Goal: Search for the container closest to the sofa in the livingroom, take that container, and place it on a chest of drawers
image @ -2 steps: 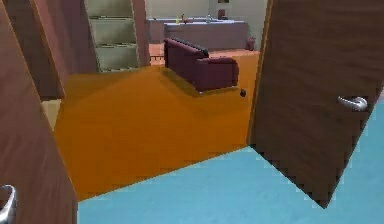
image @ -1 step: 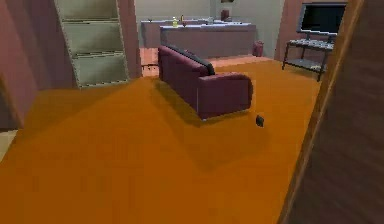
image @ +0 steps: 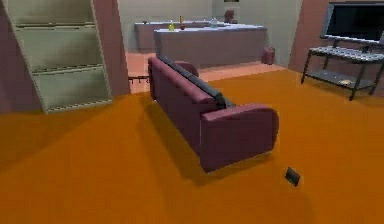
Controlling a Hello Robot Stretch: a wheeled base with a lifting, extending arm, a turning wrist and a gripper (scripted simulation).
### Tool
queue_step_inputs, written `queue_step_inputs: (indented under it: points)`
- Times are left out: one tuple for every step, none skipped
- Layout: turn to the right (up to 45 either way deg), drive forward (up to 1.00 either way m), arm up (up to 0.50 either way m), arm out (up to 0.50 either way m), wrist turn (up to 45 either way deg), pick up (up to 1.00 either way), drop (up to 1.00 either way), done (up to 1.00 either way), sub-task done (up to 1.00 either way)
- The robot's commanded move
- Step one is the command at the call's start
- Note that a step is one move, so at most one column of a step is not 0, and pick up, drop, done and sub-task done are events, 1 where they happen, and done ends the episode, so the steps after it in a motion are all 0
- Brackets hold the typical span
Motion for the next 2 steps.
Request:
queue_step_inputs:
  points:
    - [-3.0, 0.0, 0.0, 0.0, 0.0, 0.0, 0.0, 0.0, 0.0]
    - [-3.0, 0.0, 0.0, 0.0, 0.0, 0.0, 0.0, 0.0, 0.0]
